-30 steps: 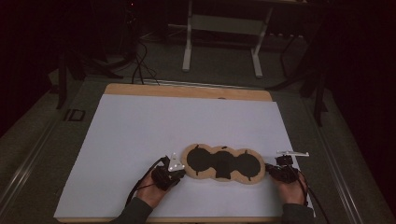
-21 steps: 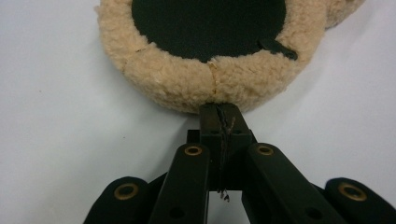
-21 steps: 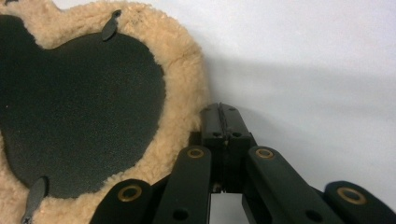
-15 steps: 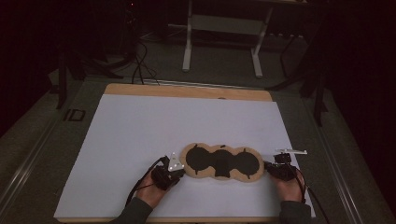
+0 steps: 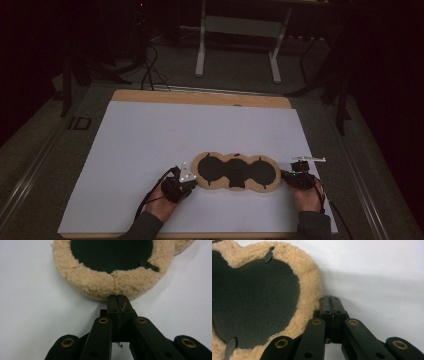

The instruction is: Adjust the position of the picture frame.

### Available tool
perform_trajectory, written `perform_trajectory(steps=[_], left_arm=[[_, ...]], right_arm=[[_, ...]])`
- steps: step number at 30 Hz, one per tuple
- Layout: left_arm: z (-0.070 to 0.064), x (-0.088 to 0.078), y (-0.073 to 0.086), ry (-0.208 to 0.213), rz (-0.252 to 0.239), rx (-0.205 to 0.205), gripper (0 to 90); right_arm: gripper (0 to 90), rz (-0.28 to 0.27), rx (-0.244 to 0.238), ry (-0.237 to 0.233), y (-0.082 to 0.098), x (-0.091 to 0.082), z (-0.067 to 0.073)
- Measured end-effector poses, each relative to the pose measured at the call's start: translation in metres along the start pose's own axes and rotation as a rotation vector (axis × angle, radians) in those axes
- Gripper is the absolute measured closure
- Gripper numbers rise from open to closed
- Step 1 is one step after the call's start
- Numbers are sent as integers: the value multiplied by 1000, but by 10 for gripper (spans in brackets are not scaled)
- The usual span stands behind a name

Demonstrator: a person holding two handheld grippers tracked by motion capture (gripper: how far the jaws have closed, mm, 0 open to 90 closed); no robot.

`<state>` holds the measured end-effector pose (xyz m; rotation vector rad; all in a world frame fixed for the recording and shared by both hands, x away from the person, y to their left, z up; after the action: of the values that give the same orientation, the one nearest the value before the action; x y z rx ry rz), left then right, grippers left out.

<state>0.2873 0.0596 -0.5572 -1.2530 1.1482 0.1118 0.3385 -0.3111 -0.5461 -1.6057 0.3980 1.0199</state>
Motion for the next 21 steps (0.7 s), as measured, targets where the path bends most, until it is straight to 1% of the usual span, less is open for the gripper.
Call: perform_trajectory(steps=[9, 13, 15, 16, 21], left_arm=[[5, -1, -1, -18, 2, -12, 900], [7, -1, -1, -22, 2, -13, 900], [8, -1, -1, -26, 0, -20, 900], [9, -1, -1, -27, 0, -22, 900], [12, -1, -2, -35, 1, -30, 900]], right_arm=[[900, -1, -7, -2, -7, 5, 2], [900, -3, -2, -9, -9, 7, 3], [900, -4, -1, -12, -10, 8, 3], [900, -2, -9, -11, -11, 9, 3], [900, 2, -17, -9, -15, 11, 5]])
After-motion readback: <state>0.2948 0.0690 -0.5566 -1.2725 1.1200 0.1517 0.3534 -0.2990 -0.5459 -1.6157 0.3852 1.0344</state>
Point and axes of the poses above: each handheld gripper's, and its own axes: x roughly forward along the jaws, y roughly out of its underside, z roughly to its left, the point moved 3 cm from there along x, roughly forward along the jaws, and after that the axes turned 12 degrees about -x, right-handed, at the moved point
